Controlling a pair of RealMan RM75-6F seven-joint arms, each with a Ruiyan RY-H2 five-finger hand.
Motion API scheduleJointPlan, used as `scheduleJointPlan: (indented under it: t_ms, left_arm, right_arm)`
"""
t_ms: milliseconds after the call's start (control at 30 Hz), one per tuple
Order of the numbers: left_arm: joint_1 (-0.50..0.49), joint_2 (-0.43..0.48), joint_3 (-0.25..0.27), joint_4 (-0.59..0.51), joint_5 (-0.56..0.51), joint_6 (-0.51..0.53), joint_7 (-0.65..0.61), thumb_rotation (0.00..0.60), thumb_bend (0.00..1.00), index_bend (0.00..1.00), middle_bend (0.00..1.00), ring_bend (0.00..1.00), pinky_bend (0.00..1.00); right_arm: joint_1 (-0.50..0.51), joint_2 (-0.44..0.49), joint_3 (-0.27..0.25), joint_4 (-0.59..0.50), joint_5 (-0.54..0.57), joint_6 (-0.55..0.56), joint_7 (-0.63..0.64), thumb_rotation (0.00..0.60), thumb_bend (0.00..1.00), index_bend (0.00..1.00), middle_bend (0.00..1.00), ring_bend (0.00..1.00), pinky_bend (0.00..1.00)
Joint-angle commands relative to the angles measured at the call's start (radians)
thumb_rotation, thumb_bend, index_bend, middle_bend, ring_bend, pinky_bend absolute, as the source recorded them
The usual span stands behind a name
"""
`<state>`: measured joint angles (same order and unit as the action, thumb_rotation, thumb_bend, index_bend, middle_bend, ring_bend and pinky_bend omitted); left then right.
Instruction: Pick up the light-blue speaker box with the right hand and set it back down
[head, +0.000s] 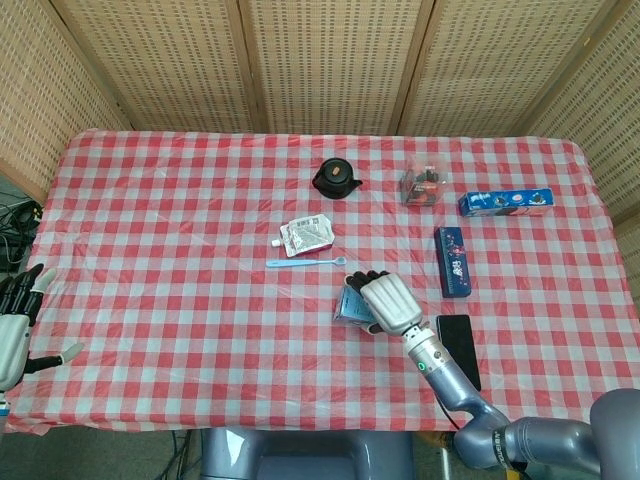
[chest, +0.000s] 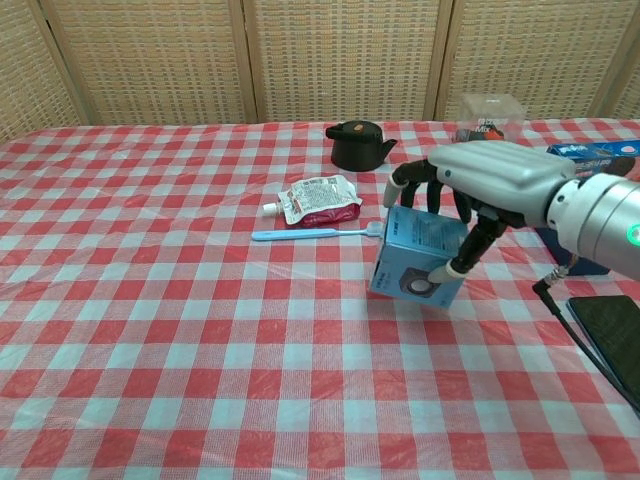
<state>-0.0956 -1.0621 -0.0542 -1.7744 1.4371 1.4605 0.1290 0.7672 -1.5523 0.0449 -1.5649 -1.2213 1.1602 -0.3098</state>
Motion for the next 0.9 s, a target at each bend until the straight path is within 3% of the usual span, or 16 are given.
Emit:
scheduleJointPlan:
  t_ms: [33, 267, 467, 900]
  left_arm:
    - [0.000, -0.001, 0.001, -0.001, 0.000, 0.000, 0.003, 0.600, 0.00, 0.00, 0.00, 0.00, 0.00]
    - [0.000, 0.001, 0.000, -0.003, -0.002, 0.000, 0.002, 0.600, 0.00, 0.00, 0.00, 0.00, 0.00]
    - [0.000, 0.002, 0.000, -0.003, -0.001, 0.002, -0.002, 0.600, 0.00, 0.00, 0.00, 0.00, 0.00]
    - [0.002, 0.005, 0.001, -0.004, 0.000, 0.003, -0.005, 0.600, 0.00, 0.00, 0.00, 0.00, 0.00]
  right_arm:
    - [0.045, 0.156, 0.100, -0.175, 0.128, -0.197, 0.162, 0.600, 0.53, 0.40, 0.47, 0.47, 0.58]
    - [0.126, 0.325, 0.183, -0.274, 0.383, -0.504, 0.333, 0.600, 0.62, 0.41, 0.49, 0.48, 0.58]
    - [0.184, 0.359, 0.155, -0.243, 0.458, -0.685, 0.384, 0.600, 0.65, 0.42, 0.50, 0.48, 0.58]
    - [0.257, 0.327, 0.078, -0.186, 0.512, -0.741, 0.395, 0.600, 0.70, 0.44, 0.51, 0.48, 0.58]
